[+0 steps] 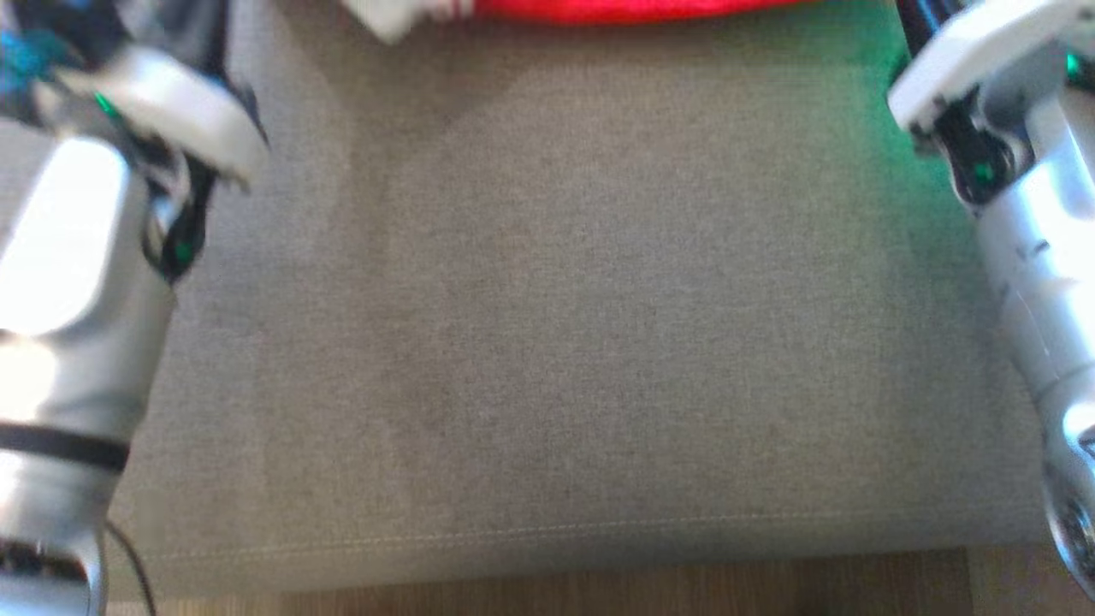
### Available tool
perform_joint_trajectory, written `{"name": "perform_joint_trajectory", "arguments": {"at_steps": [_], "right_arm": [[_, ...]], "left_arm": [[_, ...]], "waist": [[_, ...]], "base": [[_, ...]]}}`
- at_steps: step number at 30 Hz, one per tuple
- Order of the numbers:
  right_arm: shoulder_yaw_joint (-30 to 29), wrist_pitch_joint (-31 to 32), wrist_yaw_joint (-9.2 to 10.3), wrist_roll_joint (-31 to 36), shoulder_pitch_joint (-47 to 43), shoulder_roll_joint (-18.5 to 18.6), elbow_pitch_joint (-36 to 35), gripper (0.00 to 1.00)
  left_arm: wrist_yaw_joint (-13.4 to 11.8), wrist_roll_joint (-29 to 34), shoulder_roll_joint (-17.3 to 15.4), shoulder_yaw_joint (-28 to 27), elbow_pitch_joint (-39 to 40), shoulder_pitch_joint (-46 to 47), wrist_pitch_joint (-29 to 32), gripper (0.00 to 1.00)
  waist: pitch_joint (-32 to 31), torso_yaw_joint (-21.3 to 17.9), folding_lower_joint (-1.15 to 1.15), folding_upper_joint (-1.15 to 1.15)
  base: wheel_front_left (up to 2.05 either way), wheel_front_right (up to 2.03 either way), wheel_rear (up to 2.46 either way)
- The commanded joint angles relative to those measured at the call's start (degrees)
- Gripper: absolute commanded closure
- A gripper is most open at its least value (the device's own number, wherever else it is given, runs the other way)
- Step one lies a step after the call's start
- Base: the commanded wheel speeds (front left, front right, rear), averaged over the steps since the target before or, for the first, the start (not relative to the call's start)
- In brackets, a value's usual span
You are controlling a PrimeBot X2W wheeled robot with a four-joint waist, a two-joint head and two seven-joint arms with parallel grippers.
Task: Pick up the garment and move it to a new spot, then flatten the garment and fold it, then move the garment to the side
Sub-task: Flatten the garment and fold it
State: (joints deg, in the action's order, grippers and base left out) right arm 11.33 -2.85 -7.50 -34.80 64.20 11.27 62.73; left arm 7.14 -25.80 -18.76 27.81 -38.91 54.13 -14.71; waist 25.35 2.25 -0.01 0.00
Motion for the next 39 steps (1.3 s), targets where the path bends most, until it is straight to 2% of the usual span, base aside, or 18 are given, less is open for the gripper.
{"name": "perform_joint_trajectory", "arguments": {"at_steps": [1, 10, 25, 28, 29, 30, 39], "right_arm": [[1.62, 0.83, 0.01, -0.52, -0.82, 0.56, -0.91, 1.0], [8.17, 2.87, 0.01, -3.11, -7.61, 4.56, -1.01, 1.0], [18.04, 1.88, 0.01, -3.26, -12.6, 7.23, -0.71, 1.0], [19.72, 2.78, 0.01, -4.29, -13.76, 7.94, -0.78, 1.0], [21.27, 4.09, 0.01, -5.11, -14.78, 8.26, -1.27, 1.0], [21.27, 4.09, 0.01, -5.11, -14.78, 8.26, -1.27, 1.0], [28.72, 10.76, 0.01, -11.26, -18.76, 12.17, -7.78, 1.0]], "left_arm": [[0.32, 1.16, -4.18, 0.67, 2.21, -0.67, -0.29, 1.0], [0.34, -0.81, -10.5, 12.84, 1.66, -9.13, -0.29, 1.0], [0.35, -4.99, -17.2, 25.2, 3.41, -15.94, 3.24, 1.0], [0.35, -6.88, -18.72, 28.17, 5.08, -17.11, 4.82, 1.0], [0.35, -8.86, -19.89, 30.8, 7.09, -18.04, 6.03, 1.0], [0.35, -8.86, -19.89, 30.8, 7.09, -18.04, 6.03, 1.0], [0.35, -19.55, -28.21, 40.81, 18.47, -19.2, 11.91, 1.0]], "waist": [[-2.43, 0.84, 0.01, 0.0], [-7.13, 0.94, 0.01, 0.0], [-12.85, -0.1, 0.01, 0.0], [-14.08, -0.42, 0.01, 0.0], [-15.08, -0.69, 0.01, 0.0], [-15.08, -0.69, 0.01, 0.0], [-18.12, -1.48, 0.01, 0.0]], "base": [[0.0, 0.0, 0.0], [0.0, 0.0, 0.0], [0.0, 0.0, 0.0], [0.0, 0.0, 0.0], [0.0, 0.0, 0.0], [0.0, 0.0, 0.0], [0.0, 0.0, 0.0]]}}
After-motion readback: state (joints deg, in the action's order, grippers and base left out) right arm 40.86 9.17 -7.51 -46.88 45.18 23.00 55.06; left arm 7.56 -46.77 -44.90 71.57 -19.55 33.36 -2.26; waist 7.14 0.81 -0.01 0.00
